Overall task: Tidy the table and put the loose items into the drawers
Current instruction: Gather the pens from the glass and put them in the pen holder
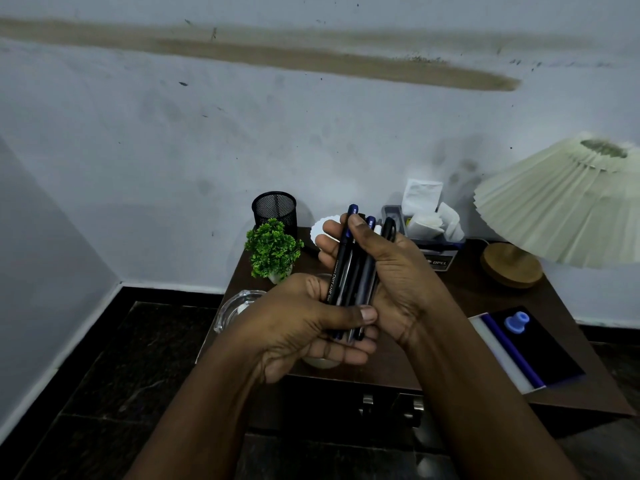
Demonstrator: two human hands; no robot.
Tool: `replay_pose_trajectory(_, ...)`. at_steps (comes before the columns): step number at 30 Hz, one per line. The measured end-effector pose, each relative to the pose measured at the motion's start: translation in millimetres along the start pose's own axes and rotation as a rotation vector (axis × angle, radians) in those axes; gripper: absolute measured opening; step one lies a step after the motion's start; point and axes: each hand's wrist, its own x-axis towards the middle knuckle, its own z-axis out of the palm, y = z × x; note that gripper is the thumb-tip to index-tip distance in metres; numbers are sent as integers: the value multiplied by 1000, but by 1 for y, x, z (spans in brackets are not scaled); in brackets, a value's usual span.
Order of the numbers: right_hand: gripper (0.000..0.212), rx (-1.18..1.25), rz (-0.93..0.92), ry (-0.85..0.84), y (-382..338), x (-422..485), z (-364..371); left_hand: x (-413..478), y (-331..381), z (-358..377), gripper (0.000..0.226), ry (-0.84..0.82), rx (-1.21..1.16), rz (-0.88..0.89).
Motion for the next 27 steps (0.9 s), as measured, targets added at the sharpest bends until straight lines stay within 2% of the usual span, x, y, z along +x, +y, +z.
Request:
replay_pose_trajectory(4, 46, -24, 33, -49, -2, 0, -1, 0, -1, 0, 7, -11, -18, -5)
replay_pose_trajectory(8, 63, -65, 76, -157, -16, 3, -13, 0, 1, -4, 16, -4, -89, 17)
replay_pose_trajectory(10, 65, -88, 19, -74, -21, 9, -25, 0, 3, -12, 25, 24, -168, 46)
replay_pose_trajectory(12, 44, -321, -73, 164, -17, 16, -41, -1, 5, -21, 31, 74, -241, 81)
replay_pose_trajectory(14, 19, -810, -174, 345, -6, 22, -60, -1, 7, -30, 29, 133, -291, 105)
replay_pose_trajectory(15, 15, -1036, -199, 348, 2, 25, -70, -1, 7, -34, 28, 161, -307, 111)
replay_pose_trajectory(16, 18, -1199, -197, 309, 10, 28, -78, -2, 7, -37, 26, 186, -321, 113)
replay_pose_trajectory(21, 55, -1685, -150, 26, 47, 42, -91, -1, 4, -43, 29, 231, -343, 115)
replay_pose_trajectory(24, 68, -1782, 40, 5, 57, 47, -88, 0, 3, -43, 28, 223, -334, 107)
replay_pose_trajectory(27, 70, -1832, 113, 1, 62, 52, -90, 1, 3, -42, 26, 218, -341, 97)
